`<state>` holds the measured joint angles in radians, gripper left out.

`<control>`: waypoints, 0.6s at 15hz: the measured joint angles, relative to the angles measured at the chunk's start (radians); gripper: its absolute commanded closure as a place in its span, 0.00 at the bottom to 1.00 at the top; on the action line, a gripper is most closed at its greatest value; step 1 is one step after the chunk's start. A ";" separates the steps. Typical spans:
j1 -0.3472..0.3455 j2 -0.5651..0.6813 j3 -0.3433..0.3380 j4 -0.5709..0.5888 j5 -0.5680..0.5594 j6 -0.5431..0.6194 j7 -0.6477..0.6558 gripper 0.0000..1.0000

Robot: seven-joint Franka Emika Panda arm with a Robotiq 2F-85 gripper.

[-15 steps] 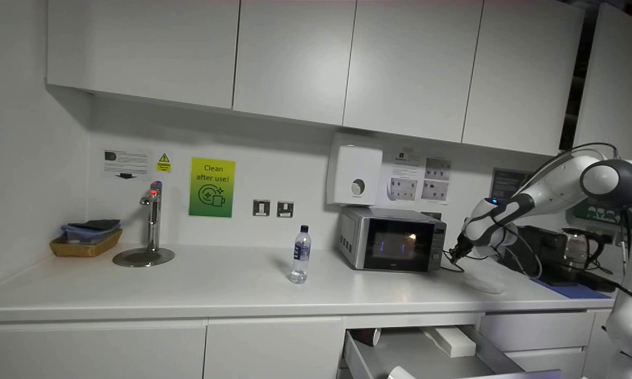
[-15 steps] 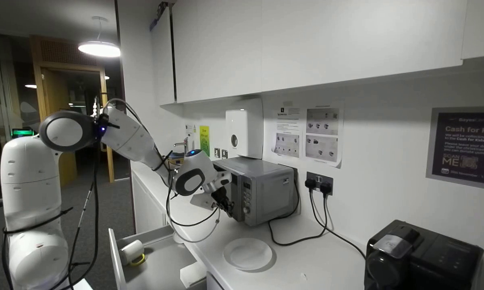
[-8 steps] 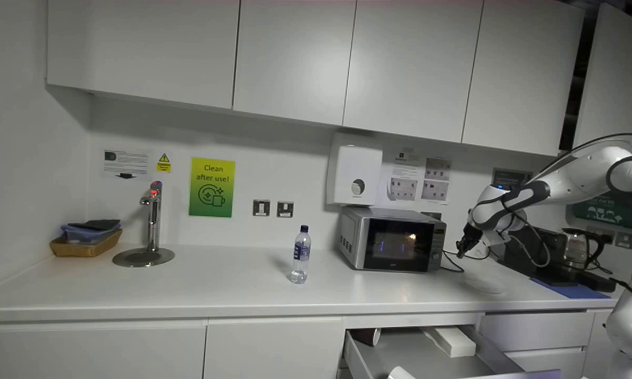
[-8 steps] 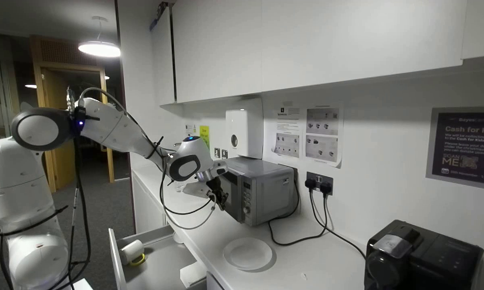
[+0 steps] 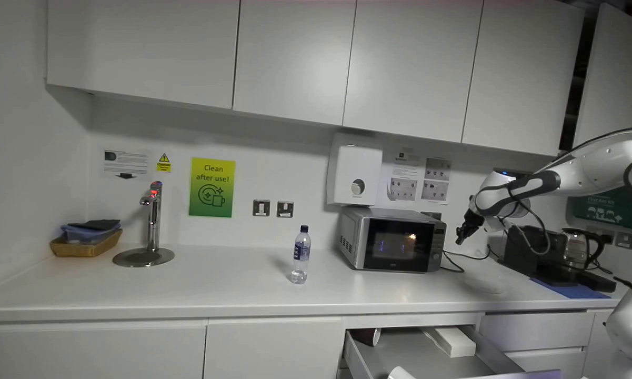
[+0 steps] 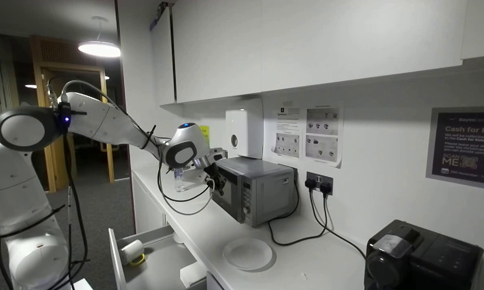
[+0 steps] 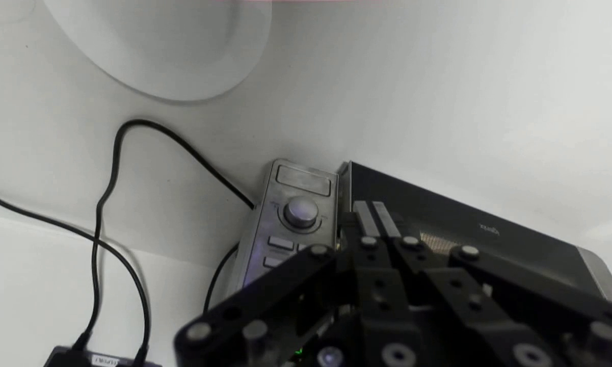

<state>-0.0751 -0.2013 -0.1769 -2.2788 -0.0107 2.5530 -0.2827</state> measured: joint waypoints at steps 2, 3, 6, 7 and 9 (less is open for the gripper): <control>0.007 -0.007 0.008 0.021 0.001 0.000 0.000 1.00; 0.012 -0.009 0.011 0.033 0.003 0.001 0.000 1.00; 0.032 -0.010 0.018 0.072 0.025 0.012 0.000 1.00; 0.039 -0.010 0.019 0.085 0.037 0.022 -0.002 1.00; 0.053 -0.006 0.021 0.108 0.065 0.053 -0.013 1.00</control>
<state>-0.0218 -0.2070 -0.1564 -2.1709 0.0545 2.6063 -0.2956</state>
